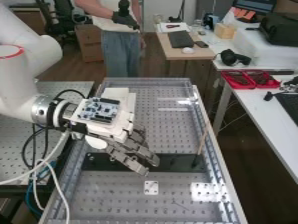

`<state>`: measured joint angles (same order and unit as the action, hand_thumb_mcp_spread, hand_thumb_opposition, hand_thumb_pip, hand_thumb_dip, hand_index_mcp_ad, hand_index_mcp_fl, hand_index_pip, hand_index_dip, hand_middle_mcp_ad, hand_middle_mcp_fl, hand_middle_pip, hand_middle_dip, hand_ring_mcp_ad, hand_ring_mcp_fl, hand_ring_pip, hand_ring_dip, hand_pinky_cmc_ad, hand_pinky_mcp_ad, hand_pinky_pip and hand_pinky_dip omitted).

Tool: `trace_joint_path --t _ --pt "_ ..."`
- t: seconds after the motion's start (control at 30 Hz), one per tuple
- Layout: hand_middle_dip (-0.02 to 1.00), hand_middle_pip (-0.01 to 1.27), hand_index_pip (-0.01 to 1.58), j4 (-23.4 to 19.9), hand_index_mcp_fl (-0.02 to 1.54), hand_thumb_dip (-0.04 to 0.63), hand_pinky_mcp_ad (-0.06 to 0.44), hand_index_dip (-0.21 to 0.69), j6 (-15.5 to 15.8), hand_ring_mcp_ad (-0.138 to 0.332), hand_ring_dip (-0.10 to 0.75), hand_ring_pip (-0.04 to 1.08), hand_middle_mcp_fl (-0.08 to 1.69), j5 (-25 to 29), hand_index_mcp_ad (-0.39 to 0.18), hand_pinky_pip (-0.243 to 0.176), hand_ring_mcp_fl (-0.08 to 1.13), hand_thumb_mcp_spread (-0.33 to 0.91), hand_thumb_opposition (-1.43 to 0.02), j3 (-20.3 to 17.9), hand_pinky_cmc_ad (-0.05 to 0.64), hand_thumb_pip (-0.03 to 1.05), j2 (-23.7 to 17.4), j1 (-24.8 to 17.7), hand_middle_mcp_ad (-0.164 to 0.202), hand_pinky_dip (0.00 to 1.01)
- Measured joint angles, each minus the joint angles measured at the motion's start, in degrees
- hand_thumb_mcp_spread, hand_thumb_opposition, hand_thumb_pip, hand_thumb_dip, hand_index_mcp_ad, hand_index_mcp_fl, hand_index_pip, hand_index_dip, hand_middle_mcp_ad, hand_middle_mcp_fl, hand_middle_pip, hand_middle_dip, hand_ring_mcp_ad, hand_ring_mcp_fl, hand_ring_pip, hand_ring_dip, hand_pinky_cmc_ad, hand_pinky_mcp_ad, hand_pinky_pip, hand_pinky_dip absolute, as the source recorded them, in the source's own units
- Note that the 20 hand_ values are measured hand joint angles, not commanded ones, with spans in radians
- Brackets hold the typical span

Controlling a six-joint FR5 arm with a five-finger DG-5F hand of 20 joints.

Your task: Grab the bearing and place it in the white container

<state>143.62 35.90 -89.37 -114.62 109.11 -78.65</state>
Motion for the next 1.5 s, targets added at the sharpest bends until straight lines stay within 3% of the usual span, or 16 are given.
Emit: trace_joint_path --t 0.17,0.23,0.47,1.0,1.5 --pt "0.6 0.55 1.09 -0.5 0.45 0.316 0.298 0.023 0.89 0.133 0.433 0.1 0.57 -2.29 -0.037 -0.106 0.16 0.43 -0.82 0.2 0.367 0.64 0.82 0.75 0.096 0.17" --pt "0.59 0.55 1.09 -0.67 0.47 0.316 0.278 0.023 1.76 0.133 0.433 0.1 0.57 -2.95 -0.035 -0.106 0.16 0.44 -0.84 0.31 0.354 0.64 1.13 0.88 0.096 0.17" --pt "0.58 0.52 1.07 -0.55 0.47 0.316 0.276 0.021 5.99 0.127 0.433 0.09 0.6 -6.27 -0.038 -0.106 0.16 0.43 -0.84 1.64 0.346 0.64 3.42 1.49 0.099 0.17" --pt "0.58 0.6 0.98 -0.55 0.42 0.316 0.278 0.016 6.51 0.113 0.456 0.1 0.63 -7.58 -0.042 -0.106 0.21 0.43 -0.83 2.58 0.344 0.64 4.46 2.76 0.084 0.17" --pt "0.58 0.6 1.04 -0.26 0.44 0.316 0.276 0.016 8.88 0.115 0.468 0.1 0.65 -7.5 -0.045 -0.106 0.23 0.45 -0.83 2.84 0.347 0.64 5.61 2.89 0.084 0.17"
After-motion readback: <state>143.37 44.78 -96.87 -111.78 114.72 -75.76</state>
